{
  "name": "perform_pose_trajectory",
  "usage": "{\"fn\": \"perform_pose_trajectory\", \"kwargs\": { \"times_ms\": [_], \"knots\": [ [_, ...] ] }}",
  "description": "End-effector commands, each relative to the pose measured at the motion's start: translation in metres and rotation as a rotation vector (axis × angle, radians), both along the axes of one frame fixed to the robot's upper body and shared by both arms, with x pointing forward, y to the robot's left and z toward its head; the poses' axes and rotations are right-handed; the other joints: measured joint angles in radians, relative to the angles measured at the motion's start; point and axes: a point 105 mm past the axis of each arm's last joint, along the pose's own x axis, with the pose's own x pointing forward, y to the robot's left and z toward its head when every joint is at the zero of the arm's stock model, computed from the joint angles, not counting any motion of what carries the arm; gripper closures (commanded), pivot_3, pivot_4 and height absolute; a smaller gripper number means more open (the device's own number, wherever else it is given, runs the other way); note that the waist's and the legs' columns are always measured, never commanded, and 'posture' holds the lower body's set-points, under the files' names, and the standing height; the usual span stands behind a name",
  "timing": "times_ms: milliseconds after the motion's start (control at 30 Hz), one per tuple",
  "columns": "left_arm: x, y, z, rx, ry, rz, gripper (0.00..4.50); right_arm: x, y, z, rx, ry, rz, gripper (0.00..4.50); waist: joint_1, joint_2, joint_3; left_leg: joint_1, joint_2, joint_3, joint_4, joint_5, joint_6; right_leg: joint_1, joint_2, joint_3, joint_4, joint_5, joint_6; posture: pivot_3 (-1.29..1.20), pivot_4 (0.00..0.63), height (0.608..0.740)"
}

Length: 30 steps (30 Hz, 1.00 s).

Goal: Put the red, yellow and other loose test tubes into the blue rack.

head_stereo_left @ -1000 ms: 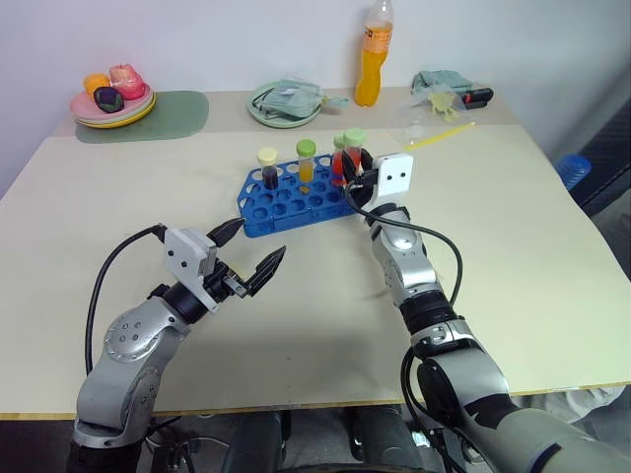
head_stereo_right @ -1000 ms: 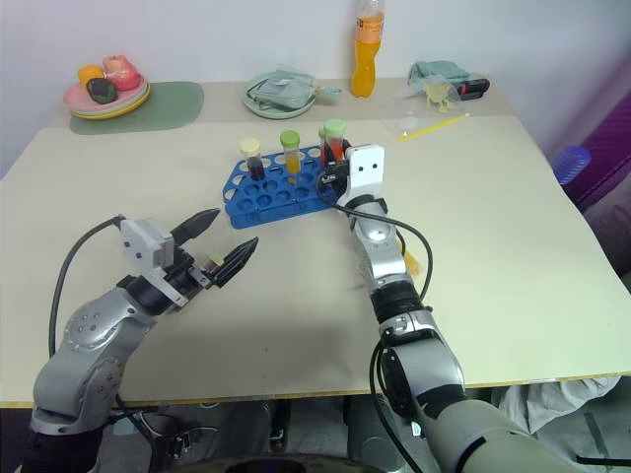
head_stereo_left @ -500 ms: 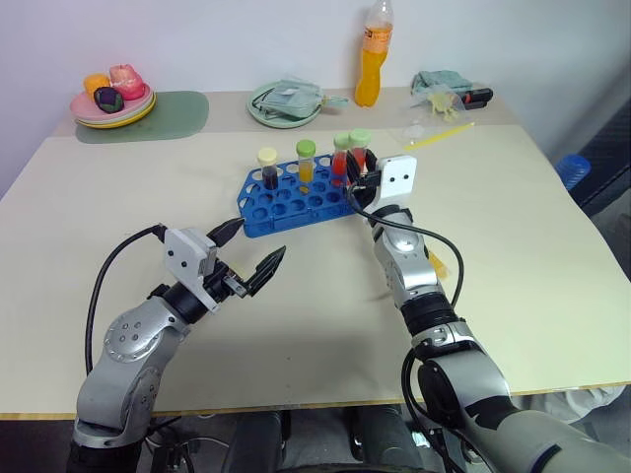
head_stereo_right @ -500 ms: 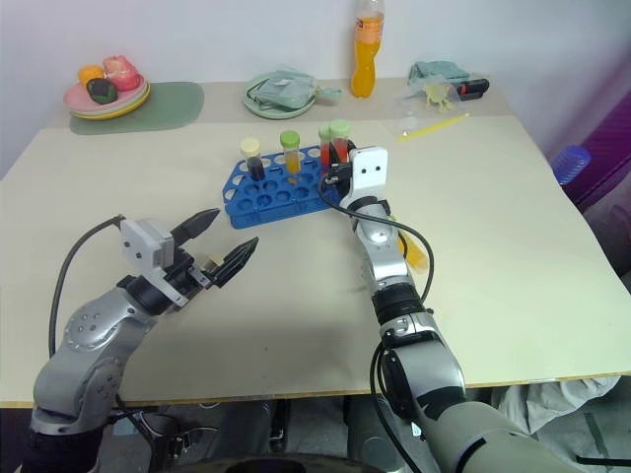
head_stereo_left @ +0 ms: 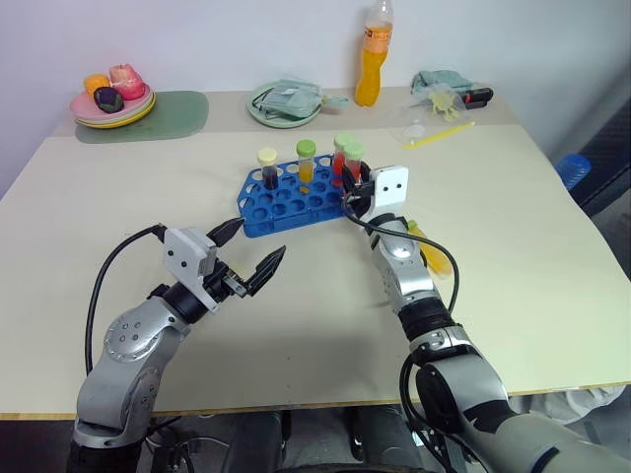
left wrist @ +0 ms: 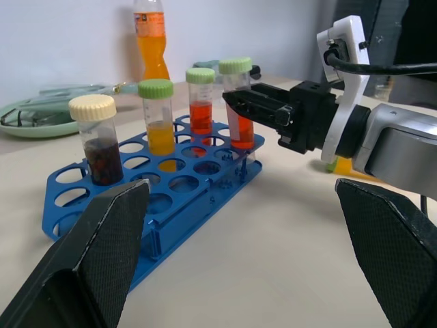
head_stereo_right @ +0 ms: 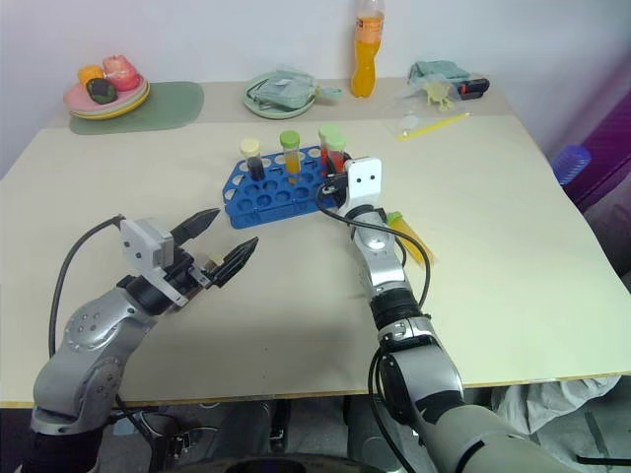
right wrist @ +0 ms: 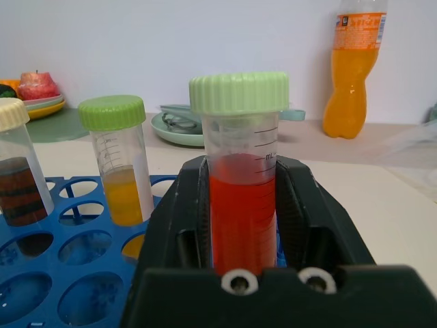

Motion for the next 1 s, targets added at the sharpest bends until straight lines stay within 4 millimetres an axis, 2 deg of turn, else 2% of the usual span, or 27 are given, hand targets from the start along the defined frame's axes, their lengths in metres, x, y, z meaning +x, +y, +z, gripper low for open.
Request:
{"fn": "perform_pose_trajectory", "kwargs": {
  "times_ms": [33, 100, 200, 267, 400, 467, 533, 600, 667, 867, 1000],
  "knots": [
    [-0.006, -0.001, 0.012, -0.012, -0.058, -0.011, 0.00, -0.003, -0.002, 0.023, 0.026, -0.079, 0.004, 1.16, 0.000, 0.000, 0.000, 0.000, 0.000, 0.000, 0.000, 0.000, 0.000, 0.000, 0.000, 0.000, 0.000, 0.000, 0.000, 0.00, 0.150, 0.729],
    [-0.007, 0.000, 0.012, -0.013, -0.058, -0.009, 0.00, -0.008, -0.008, 0.037, 0.022, -0.129, 0.012, 0.10, 0.001, 0.000, 0.000, 0.000, 0.000, 0.000, 0.000, 0.000, 0.000, 0.000, 0.000, 0.000, 0.000, 0.000, 0.000, 0.00, 0.150, 0.729],
    [-0.009, 0.000, 0.011, -0.002, -0.055, -0.009, 0.00, -0.019, -0.025, 0.054, 0.011, -0.168, 0.050, 0.04, 0.007, 0.000, 0.000, 0.000, 0.000, 0.000, 0.000, 0.000, 0.000, 0.000, -0.001, 0.000, 0.000, 0.000, 0.000, 0.00, 0.150, 0.729],
    [-0.011, 0.002, 0.010, 0.000, -0.053, -0.007, 0.00, -0.031, -0.044, 0.065, -0.039, -0.150, 0.109, 0.04, 0.009, 0.000, 0.000, 0.000, -0.001, 0.000, 0.000, 0.000, 0.000, 0.000, -0.001, 0.000, -0.001, 0.000, 0.000, 0.00, 0.150, 0.729],
    [-0.014, 0.002, 0.007, 0.013, -0.038, -0.025, 0.00, -0.053, -0.070, 0.066, -0.198, 0.043, 0.253, 0.04, 0.009, 0.001, 0.000, 0.000, 0.000, 0.000, 0.001, 0.000, 0.001, 0.001, -0.001, 0.000, -0.001, 0.000, 0.000, 0.00, 0.150, 0.729],
    [-0.015, -0.002, 0.004, 0.031, -0.023, -0.065, 0.00, -0.064, -0.086, 0.052, -0.342, 0.237, 0.311, 0.04, 0.008, 0.002, 0.001, 0.000, 0.000, -0.001, 0.001, 0.000, 0.001, 0.001, -0.001, 0.000, -0.001, 0.000, 0.000, 0.00, 0.150, 0.729],
    [-0.019, -0.013, -0.002, 0.082, -0.004, -0.146, 0.00, -0.069, -0.114, 0.032, -0.476, 0.478, 0.253, 0.04, 0.008, 0.003, 0.002, 0.000, 0.000, 0.000, 0.001, 0.000, 0.001, 0.001, -0.001, 0.000, -0.001, -0.002, -0.003, 0.00, 0.150, 0.729],
    [-0.022, -0.021, -0.006, 0.119, 0.009, -0.208, 0.00, -0.068, -0.130, 0.029, -0.469, 0.624, 0.177, 0.04, 0.004, 0.002, 0.001, 0.000, 0.000, -0.001, 0.001, 0.000, 0.001, 0.002, -0.002, 0.000, -0.002, -0.003, -0.004, 0.00, 0.150, 0.729],
    [-0.024, -0.028, -0.012, 0.162, 0.023, -0.273, 0.00, -0.068, -0.127, 0.029, -0.402, 0.746, 0.192, 0.04, -0.002, 0.003, 0.002, 0.001, 0.001, 0.001, 0.001, 0.000, 0.001, 0.002, -0.002, 0.001, -0.002, -0.003, -0.005, 0.00, 0.150, 0.729],
    [-0.030, -0.046, -0.027, 0.237, 0.048, -0.425, 0.00, -0.067, -0.120, 0.022, -0.425, 0.945, 0.134, 0.04, 0.007, 0.004, 0.002, 0.000, 0.001, 0.000, 0.000, -0.001, 0.001, 0.001, 0.000, 0.000, -0.002, -0.002, -0.004, 0.00, 0.150, 0.729],
    [-0.031, -0.055, -0.026, 0.238, 0.034, -0.451, 0.00, -0.065, -0.121, 0.015, -0.454, 1.039, 0.092, 0.04, 0.011, 0.004, 0.003, -0.002, -0.001, 0.000, 0.001, -0.001, 0.002, 0.001, -0.002, 0.000, -0.003, -0.002, -0.004, 0.00, 0.150, 0.729]
  ]
}}
